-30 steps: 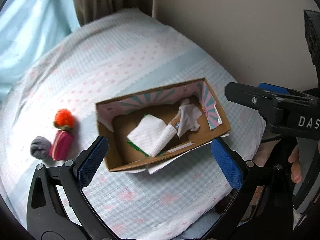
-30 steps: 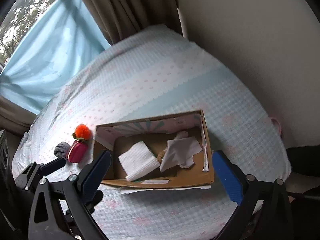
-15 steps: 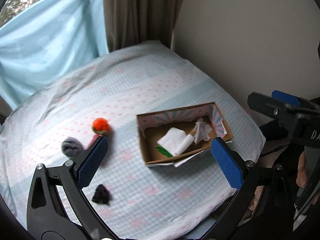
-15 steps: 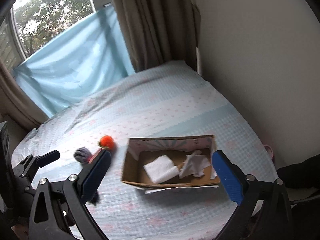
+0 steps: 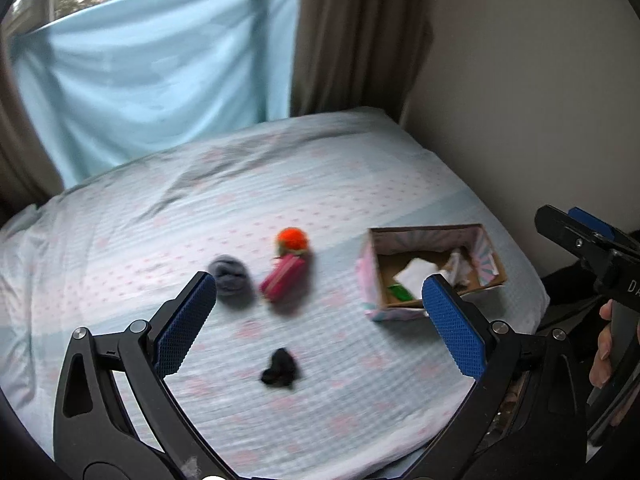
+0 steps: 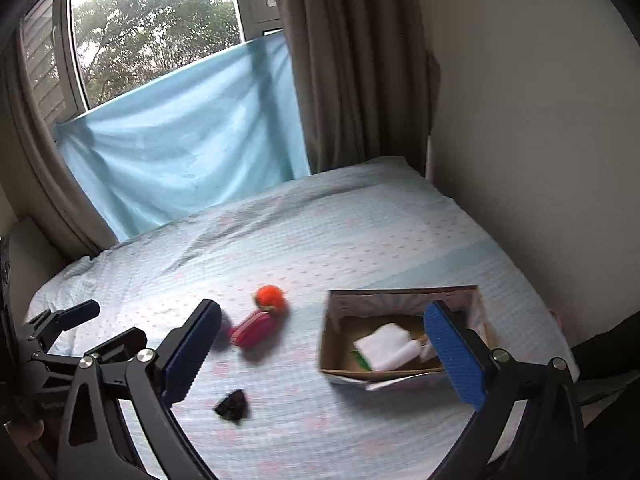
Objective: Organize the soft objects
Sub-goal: 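Lift both tools away from the box toward the remaining items, then grasp the grey fuzzy ball with the left tool while the right tool grasps the black sock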
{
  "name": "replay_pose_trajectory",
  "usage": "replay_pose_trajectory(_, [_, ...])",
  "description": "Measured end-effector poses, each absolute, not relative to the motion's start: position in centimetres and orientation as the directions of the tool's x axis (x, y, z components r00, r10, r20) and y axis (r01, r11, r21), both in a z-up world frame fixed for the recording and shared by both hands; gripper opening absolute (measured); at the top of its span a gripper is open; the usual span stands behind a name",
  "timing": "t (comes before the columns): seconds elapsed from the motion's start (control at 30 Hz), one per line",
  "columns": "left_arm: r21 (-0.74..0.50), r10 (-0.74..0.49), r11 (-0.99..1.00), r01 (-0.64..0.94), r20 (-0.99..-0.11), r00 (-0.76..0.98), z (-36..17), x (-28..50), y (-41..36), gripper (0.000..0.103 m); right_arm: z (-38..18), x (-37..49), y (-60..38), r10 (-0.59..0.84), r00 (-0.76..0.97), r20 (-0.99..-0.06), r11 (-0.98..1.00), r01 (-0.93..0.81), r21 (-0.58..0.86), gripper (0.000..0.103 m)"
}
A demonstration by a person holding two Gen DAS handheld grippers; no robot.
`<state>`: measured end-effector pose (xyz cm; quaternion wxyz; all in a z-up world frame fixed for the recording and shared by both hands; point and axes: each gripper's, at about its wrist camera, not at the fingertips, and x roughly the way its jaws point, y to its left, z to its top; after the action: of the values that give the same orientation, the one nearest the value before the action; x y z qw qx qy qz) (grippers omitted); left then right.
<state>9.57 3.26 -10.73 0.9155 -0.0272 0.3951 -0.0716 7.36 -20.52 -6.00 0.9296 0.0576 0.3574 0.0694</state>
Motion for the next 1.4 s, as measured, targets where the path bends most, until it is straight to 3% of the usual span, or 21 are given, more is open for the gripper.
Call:
replay_pose_trajectory(0.57, [-0.143,-0.193,0.981,0.129,-0.742,0.642,-14.5,10.8,18.1,0.102,-9.6,7.5,-8.4,0.140,0.702,-0.699,0.975,0.024,0.220,0.101])
replay_pose_trajectory(1.07, [-0.103,-0.196,0.971,0.216,-0.858,0.474,-25.2,20.5,18.9,0.102,-24.3,10.3,-3.7,0.113,0.477,-0.872,0.951,0.201,0.233,0.101])
replay_pose_trajectory(1.4, [-0.061,-0.180,0.945,0.321,-0.919,0.352,-34.4,27.7,16.3,0.102,-34.2,12.1,-2.0,0.141,0.313,-0.939,0.916,0.319,0.243,0.101])
